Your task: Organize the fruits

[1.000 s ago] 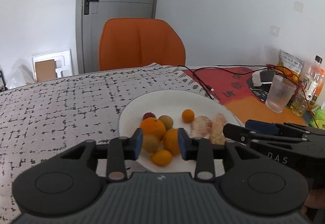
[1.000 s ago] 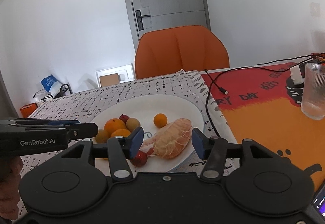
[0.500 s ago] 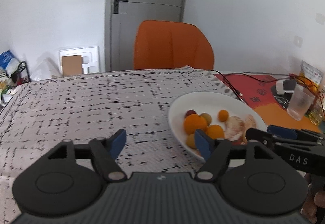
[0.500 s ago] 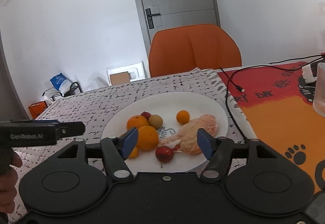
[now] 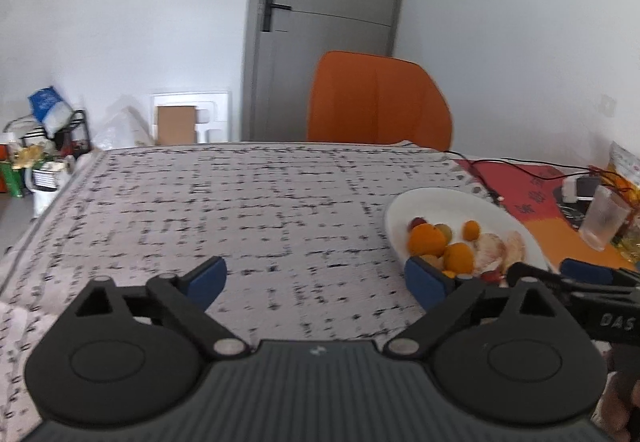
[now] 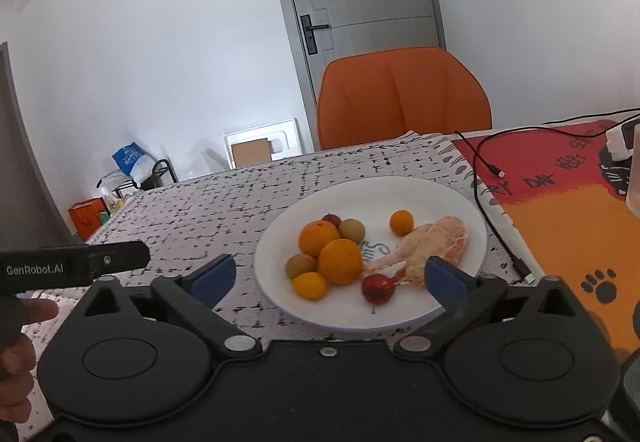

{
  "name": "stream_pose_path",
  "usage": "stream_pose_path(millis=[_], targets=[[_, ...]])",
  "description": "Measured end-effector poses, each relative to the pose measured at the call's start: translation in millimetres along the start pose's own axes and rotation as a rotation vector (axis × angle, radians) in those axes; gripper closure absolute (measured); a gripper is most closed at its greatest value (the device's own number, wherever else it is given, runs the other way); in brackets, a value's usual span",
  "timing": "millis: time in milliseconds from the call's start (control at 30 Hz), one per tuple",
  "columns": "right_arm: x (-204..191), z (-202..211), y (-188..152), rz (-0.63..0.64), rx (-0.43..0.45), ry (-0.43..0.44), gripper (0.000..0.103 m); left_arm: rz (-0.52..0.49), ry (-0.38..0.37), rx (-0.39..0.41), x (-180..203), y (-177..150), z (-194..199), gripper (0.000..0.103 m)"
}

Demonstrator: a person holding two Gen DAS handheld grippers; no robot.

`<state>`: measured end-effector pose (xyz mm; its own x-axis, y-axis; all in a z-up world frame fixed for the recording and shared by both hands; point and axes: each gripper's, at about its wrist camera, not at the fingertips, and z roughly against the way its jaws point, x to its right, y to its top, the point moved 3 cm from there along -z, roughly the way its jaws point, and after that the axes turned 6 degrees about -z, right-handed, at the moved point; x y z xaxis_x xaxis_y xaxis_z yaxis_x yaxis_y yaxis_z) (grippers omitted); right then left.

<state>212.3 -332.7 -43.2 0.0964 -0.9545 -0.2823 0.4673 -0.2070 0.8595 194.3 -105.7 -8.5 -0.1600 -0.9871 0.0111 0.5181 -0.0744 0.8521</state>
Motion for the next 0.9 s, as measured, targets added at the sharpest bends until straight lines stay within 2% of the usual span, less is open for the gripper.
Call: stream_pose_path(millis=[100, 233, 367, 533, 900], targets=[[-10, 7, -1, 0.021, 0.002, -0.003, 0.000, 0.022, 0.018, 0.004, -10, -3, 12, 0.003], [-21, 16, -4, 0.037, -0.007, 0.011, 0.000, 0.062, 0.005, -0.011, -21, -7, 26, 0.001], [-33, 25, -7, 0.066, -0.011, -0.006, 0.000, 0.066, 0.022, -0.005, -29, -11, 44, 0.000], [-40, 35, -6, 0.021, -0.048, 0.039, 0.000, 0.048, 0.059, -0.008, -36, -15, 65, 0.000], [-61, 59, -9, 0.087, -0.045, 0.035, 0.000, 0.041, 0.101, -0.004, -52, -27, 99, 0.000]])
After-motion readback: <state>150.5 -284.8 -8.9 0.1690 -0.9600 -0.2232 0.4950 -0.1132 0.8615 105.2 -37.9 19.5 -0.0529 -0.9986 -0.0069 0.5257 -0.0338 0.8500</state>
